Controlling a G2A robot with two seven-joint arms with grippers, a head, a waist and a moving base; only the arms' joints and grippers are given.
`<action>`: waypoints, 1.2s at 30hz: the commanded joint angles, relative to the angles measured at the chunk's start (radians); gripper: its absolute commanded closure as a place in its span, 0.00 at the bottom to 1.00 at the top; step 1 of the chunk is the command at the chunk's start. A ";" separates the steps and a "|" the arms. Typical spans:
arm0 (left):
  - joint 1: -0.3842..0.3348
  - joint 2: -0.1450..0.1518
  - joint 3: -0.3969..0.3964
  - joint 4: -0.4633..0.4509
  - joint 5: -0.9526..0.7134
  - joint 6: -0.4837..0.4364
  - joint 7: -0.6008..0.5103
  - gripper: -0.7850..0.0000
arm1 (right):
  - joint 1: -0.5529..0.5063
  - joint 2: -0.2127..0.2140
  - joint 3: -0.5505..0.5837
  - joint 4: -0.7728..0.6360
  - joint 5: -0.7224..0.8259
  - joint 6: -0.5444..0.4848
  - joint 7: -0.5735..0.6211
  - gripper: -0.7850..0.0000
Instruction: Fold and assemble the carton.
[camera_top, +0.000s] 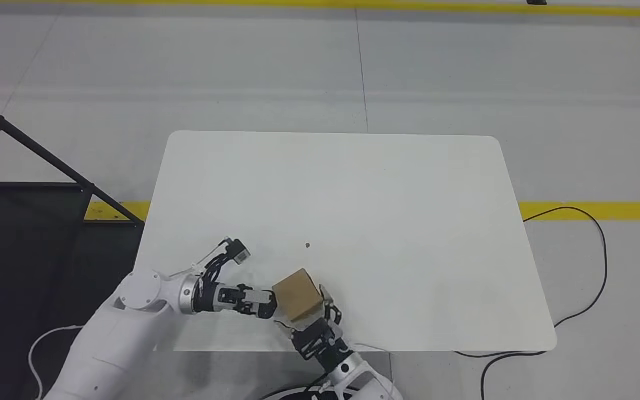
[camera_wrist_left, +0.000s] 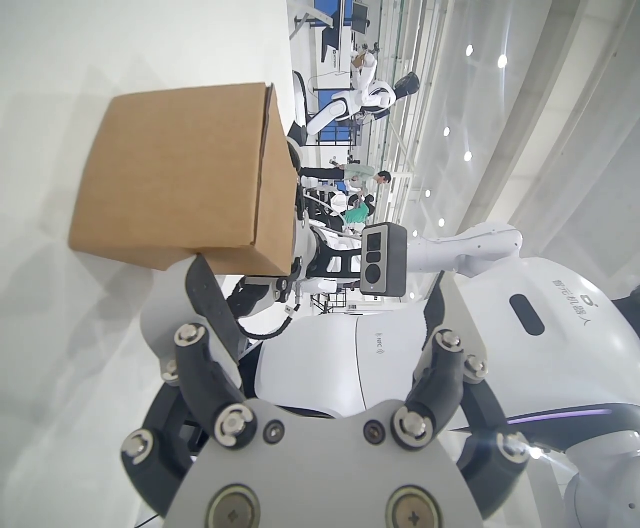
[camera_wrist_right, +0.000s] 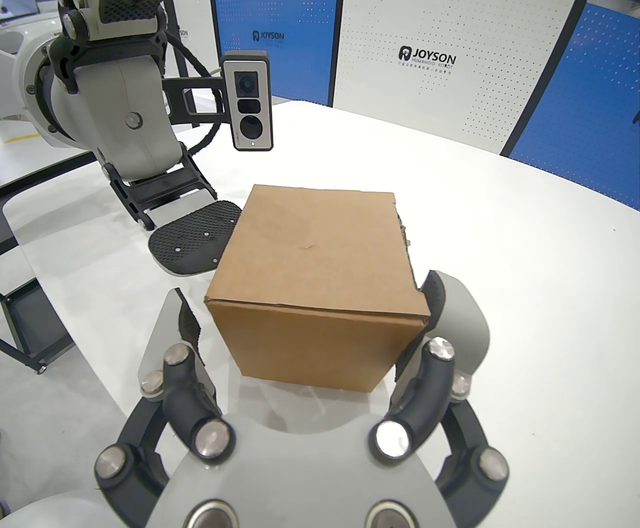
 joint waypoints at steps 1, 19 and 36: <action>0.002 0.001 -0.001 -0.001 -0.003 0.001 -0.001 0.00 | 0.001 -0.001 0.001 0.001 0.006 -0.003 0.003 0.00; 0.025 0.016 -0.045 -0.015 -0.067 0.000 0.000 0.00 | 0.002 -0.007 0.015 0.007 0.024 -0.022 -0.007 0.20; 0.052 0.034 -0.103 -0.011 -0.129 -0.009 0.009 0.00 | -0.002 -0.007 0.033 -0.005 0.037 -0.062 -0.047 0.20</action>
